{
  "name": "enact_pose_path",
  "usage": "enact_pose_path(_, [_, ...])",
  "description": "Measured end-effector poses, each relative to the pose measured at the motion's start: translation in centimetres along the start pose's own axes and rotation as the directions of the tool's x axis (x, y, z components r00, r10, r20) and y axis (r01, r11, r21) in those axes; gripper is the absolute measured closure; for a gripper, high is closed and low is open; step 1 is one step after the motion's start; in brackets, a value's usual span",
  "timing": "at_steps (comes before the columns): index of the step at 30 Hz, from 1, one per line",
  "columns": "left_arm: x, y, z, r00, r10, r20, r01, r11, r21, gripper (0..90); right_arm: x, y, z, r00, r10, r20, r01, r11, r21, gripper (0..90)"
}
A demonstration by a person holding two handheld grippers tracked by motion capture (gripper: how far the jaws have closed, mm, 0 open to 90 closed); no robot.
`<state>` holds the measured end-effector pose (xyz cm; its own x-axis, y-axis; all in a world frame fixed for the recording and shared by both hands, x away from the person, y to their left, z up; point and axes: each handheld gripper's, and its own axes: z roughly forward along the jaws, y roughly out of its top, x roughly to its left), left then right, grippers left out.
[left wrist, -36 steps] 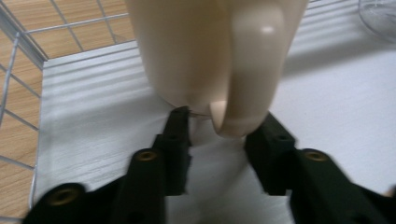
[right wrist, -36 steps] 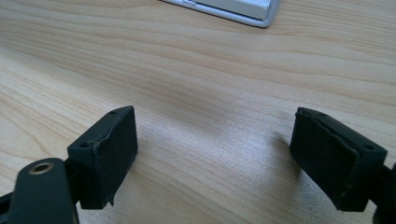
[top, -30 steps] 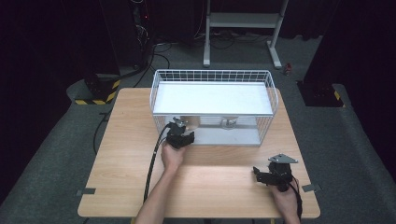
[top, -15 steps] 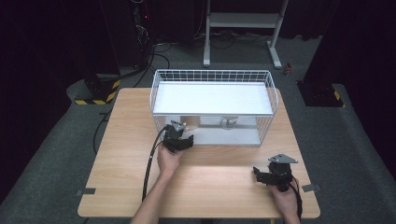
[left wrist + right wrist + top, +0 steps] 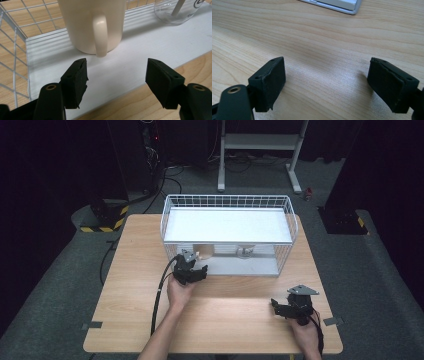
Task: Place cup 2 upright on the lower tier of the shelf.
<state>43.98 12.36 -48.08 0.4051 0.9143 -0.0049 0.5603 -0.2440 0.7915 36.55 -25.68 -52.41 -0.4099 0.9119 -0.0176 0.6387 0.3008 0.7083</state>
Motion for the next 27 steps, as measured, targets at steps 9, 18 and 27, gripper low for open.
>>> enact_pose_path(9, [0.0,-0.7,-1.3,0.9999,-0.007,0.01,0.007,0.9998,-0.021,34.2,0.0,0.0,0.0,1.0,-0.004,0.0,0.004,1.0,-0.001,15.0])
enact_pose_path(18, [0.3,-1.2,-2.6,1.0,-0.006,0.005,0.006,0.9994,-0.035,34.1,0.0,0.0,0.0,1.0,-0.002,0.0,0.002,1.0,-0.001,15.0])
enact_pose_path(27, [0.1,-1.6,-3.8,0.9999,-0.013,0.001,0.013,0.9985,-0.054,33.8,0.0,0.0,0.0,1.0,-0.003,0.001,0.003,1.0,-0.001,15.0])
